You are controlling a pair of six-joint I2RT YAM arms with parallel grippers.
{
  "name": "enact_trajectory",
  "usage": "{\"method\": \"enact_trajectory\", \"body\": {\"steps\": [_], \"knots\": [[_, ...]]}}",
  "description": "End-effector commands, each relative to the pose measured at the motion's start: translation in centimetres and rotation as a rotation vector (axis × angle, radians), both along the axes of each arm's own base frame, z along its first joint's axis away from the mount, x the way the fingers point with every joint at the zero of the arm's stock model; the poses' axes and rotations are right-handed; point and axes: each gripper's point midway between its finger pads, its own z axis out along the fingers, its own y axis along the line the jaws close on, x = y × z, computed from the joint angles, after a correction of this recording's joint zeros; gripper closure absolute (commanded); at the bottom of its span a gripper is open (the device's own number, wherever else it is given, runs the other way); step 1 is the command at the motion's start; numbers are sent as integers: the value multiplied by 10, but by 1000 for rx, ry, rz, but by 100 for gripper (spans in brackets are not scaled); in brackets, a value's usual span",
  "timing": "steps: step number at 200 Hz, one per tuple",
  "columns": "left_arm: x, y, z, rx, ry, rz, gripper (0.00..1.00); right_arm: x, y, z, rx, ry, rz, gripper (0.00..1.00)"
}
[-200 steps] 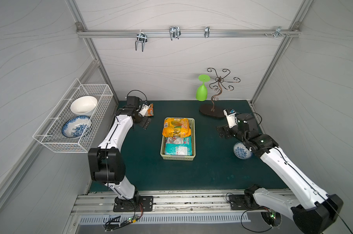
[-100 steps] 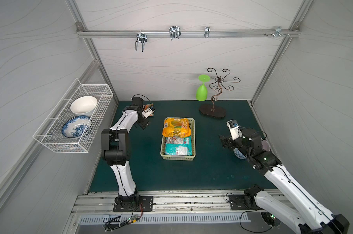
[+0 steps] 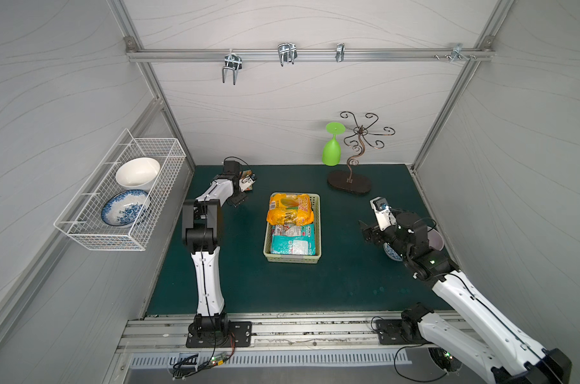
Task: Put the candies in the basket
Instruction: Pick up the candy at the center of the board.
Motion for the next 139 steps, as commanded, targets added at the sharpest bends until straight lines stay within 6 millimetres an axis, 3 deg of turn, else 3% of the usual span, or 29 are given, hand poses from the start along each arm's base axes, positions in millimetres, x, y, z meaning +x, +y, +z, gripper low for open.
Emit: {"method": "enact_trajectory", "body": {"steps": [1,73,125,139], "knots": [[34,12,15,43,-101,8,24,0,2,9,4,-43,7,1],[60,23,-14,87,-83,-1,32,2,0,6,-13,-47,-9,1],[61,19,-26,82,-27,-47,58,1,0,8,-10,-53,-7,1],[61,19,-25,87,-28,-51,77,0,1,10,-4,-58,2,1]]}}
